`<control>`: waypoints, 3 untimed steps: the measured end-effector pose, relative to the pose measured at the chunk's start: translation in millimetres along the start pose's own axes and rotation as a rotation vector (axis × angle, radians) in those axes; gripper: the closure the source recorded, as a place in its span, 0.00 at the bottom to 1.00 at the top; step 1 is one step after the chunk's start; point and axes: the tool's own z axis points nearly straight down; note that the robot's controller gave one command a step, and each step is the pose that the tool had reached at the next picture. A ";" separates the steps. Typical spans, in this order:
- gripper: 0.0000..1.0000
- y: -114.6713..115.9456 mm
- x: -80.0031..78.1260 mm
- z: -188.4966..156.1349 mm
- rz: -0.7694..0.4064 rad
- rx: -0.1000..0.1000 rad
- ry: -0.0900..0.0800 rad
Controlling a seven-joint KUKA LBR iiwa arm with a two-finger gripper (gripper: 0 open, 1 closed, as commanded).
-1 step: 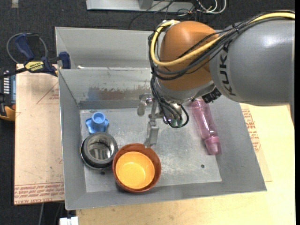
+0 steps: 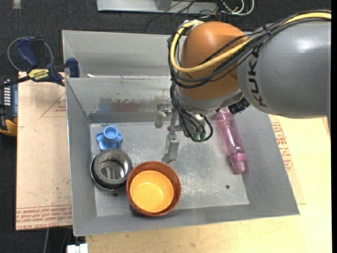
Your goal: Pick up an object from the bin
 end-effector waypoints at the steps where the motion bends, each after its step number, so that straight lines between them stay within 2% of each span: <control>1: 0.00 -13.1 29.8 70.4 -0.406 -0.002 0.005; 2: 0.00 0.9 37.1 69.9 -0.487 -0.002 -0.003; 3: 0.00 8.1 25.8 118.8 -0.801 -0.005 0.002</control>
Offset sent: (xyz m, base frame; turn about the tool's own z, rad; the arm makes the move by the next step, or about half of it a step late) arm -0.0375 0.0004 -0.0695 -0.4899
